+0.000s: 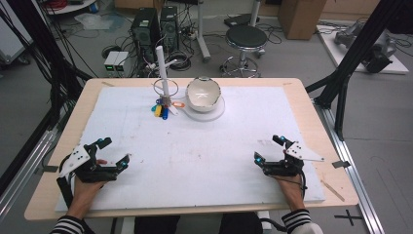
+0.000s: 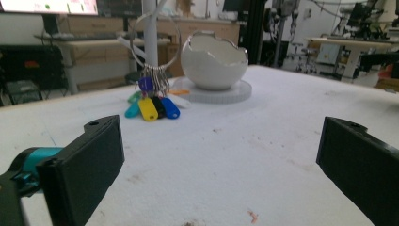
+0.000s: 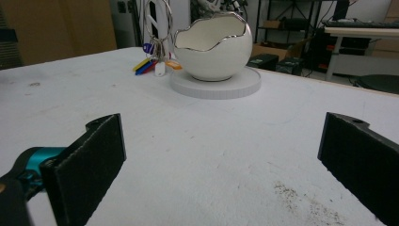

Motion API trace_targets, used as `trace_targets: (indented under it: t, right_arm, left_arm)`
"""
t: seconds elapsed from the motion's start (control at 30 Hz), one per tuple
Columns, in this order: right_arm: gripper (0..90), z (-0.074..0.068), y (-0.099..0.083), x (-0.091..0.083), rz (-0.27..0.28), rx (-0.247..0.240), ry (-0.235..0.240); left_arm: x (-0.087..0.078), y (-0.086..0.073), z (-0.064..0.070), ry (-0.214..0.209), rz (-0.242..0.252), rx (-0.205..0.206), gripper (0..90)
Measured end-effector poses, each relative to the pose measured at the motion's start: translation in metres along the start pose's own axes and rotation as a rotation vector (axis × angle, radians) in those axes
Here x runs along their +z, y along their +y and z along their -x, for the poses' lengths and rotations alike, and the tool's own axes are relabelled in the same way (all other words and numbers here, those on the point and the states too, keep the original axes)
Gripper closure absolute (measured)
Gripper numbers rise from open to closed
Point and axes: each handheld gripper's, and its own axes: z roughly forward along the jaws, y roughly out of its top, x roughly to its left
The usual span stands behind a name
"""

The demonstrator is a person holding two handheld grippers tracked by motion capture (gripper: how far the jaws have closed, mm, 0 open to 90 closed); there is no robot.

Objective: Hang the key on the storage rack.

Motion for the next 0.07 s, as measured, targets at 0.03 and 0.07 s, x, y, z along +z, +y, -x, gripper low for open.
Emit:
trace_targets:
  t: [0.03, 0.07]
  right_arm:
    - [0.9, -0.0003, 0.0, 0.0001, -0.002, -0.003, -0.001]
    - [0.9, -0.0005, 0.0, 0.0001, -0.001, -0.007, -0.004]
  left_arm:
    - [-0.0007, -0.0003, 0.0005, 0.001, 0.01, 0.009, 1.9]
    - [-0.001, -0.0005, 0.0011, 0.001, 0.016, 0.013, 1.9]
